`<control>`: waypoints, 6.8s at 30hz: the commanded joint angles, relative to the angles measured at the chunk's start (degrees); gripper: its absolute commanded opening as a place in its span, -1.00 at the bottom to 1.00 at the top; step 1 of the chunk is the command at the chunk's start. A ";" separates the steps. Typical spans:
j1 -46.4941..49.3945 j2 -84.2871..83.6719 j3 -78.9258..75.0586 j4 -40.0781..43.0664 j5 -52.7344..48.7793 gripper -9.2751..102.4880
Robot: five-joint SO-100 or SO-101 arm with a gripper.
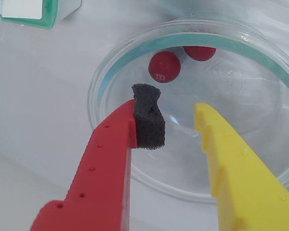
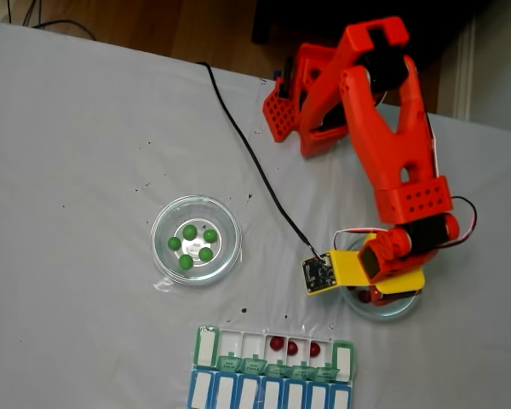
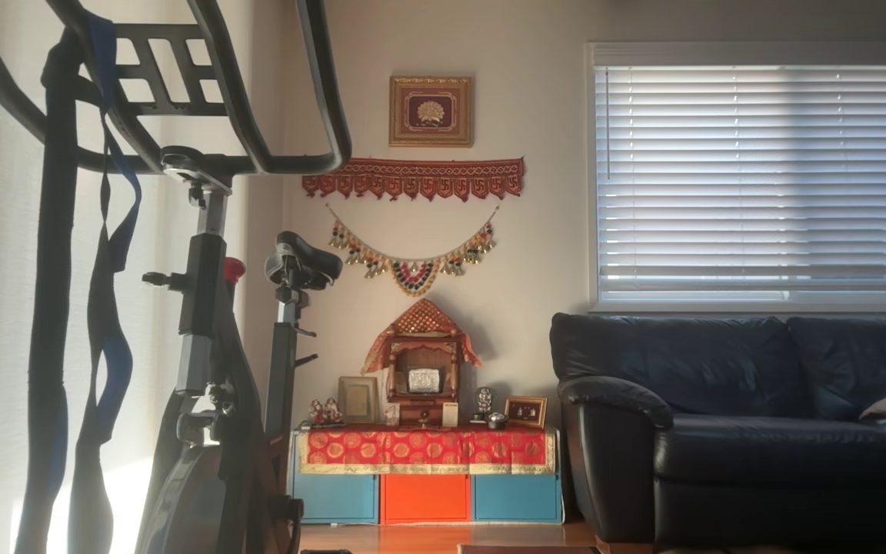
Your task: Sort medicines into box.
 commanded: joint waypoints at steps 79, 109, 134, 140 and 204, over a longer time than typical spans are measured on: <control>0.00 -5.80 8.00 -21.53 -3.25 -0.61; 3.43 0.09 9.93 -20.48 -1.58 -0.58; 4.83 -0.26 9.23 -20.57 -0.26 -0.69; 4.75 -0.26 9.58 -21.09 -0.35 -0.77; 2.64 -4.92 0.97 -6.77 -15.73 -0.49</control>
